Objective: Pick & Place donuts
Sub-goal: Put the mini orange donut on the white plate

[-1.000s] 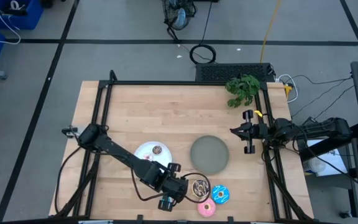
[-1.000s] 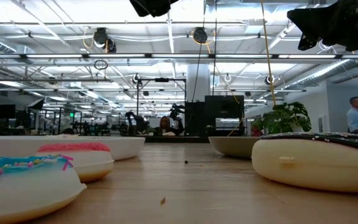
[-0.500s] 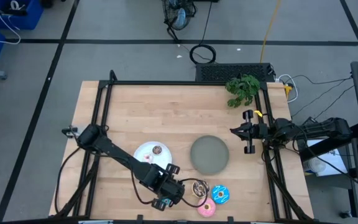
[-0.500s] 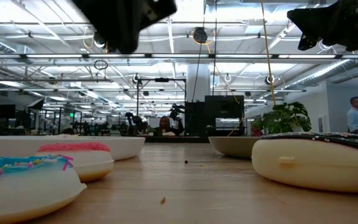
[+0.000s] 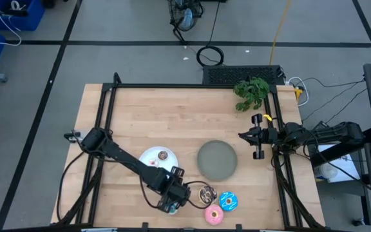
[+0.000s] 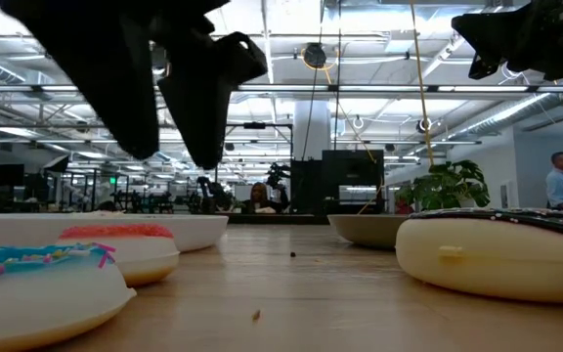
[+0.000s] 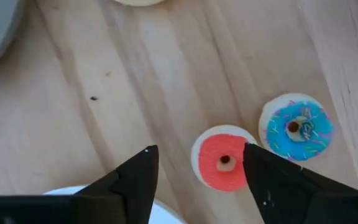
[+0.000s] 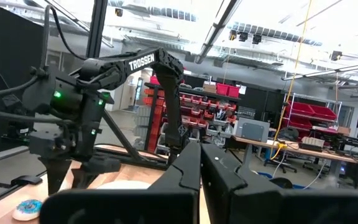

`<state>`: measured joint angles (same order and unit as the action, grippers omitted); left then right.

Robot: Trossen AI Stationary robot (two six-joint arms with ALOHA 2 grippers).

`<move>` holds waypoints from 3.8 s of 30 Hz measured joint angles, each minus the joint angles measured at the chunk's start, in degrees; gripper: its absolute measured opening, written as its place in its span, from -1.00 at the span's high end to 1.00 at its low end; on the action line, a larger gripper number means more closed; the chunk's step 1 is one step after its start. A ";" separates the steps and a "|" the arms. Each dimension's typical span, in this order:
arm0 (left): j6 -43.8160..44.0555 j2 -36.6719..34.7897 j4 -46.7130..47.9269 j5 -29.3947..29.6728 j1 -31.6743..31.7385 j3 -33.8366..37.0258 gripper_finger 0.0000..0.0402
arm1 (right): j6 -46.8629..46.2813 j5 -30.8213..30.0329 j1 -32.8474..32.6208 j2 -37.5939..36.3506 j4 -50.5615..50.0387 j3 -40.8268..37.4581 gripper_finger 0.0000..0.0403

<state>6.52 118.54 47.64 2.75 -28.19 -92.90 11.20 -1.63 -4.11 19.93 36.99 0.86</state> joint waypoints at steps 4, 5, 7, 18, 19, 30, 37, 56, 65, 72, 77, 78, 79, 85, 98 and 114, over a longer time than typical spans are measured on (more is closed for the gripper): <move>-0.37 0.00 -1.63 -1.10 0.31 2.30 -0.18 | 0.00 0.17 -0.01 0.02 0.00 -0.02 1.00; -0.37 0.00 -2.46 -1.23 0.46 2.83 -0.17 | 0.00 0.17 -0.01 0.02 0.00 -0.02 1.00; -0.35 0.00 -3.61 -1.24 0.80 4.18 -0.14 | 0.00 0.17 0.00 0.02 -0.02 0.00 1.00; 1.33 0.00 -6.12 -3.55 1.54 7.73 0.06 | 0.00 0.17 0.00 0.02 -0.04 0.00 1.00; 1.65 0.00 -6.08 -3.81 1.54 7.78 0.06 | 0.00 0.17 0.00 0.02 -0.04 -0.02 1.00; 2.77 0.00 -7.36 -3.77 1.39 7.82 -0.02 | 0.00 0.15 0.01 0.02 -0.04 0.00 1.00; 5.27 0.02 -7.28 -4.52 1.50 7.18 -0.20 | 0.00 0.15 -0.01 0.02 -0.04 -0.02 1.00; 7.64 0.02 -12.12 -6.37 1.52 11.67 0.03 | 0.02 0.16 0.01 0.02 -0.04 -0.01 1.00; 7.17 -0.26 -14.97 -7.51 1.54 14.10 0.28 | 0.11 0.17 -0.01 0.02 -0.04 -0.02 1.00; 5.47 0.15 -12.94 -8.64 1.65 11.51 0.81 | 0.17 0.17 0.00 0.02 -0.07 -0.01 1.00; 5.09 0.35 -6.21 -6.43 1.61 7.19 0.91 | 0.20 0.15 -0.01 0.02 -0.15 -0.01 1.00; 4.80 0.35 -4.72 -5.84 1.63 6.02 0.89 | 0.20 0.17 0.00 0.02 -0.17 -0.02 1.00; 4.35 0.35 -3.39 -5.03 1.63 4.80 0.89 | 0.20 0.15 -0.01 0.02 -0.17 0.00 1.00; 1.80 0.33 5.88 -5.25 1.10 -3.79 0.96 | 0.20 0.15 -0.01 0.02 -0.37 0.00 1.00; 0.34 -3.23 26.59 -1.36 -3.98 -25.78 0.92 | 0.16 0.17 -0.01 0.02 -0.42 0.00 1.00; 9.21 -11.96 34.88 7.78 -6.07 -25.80 0.96 | 0.02 0.16 -0.01 0.02 -0.42 -0.02 1.00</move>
<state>15.73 106.58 82.52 10.53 -34.26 -118.69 11.22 -1.47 -4.12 19.94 36.58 0.84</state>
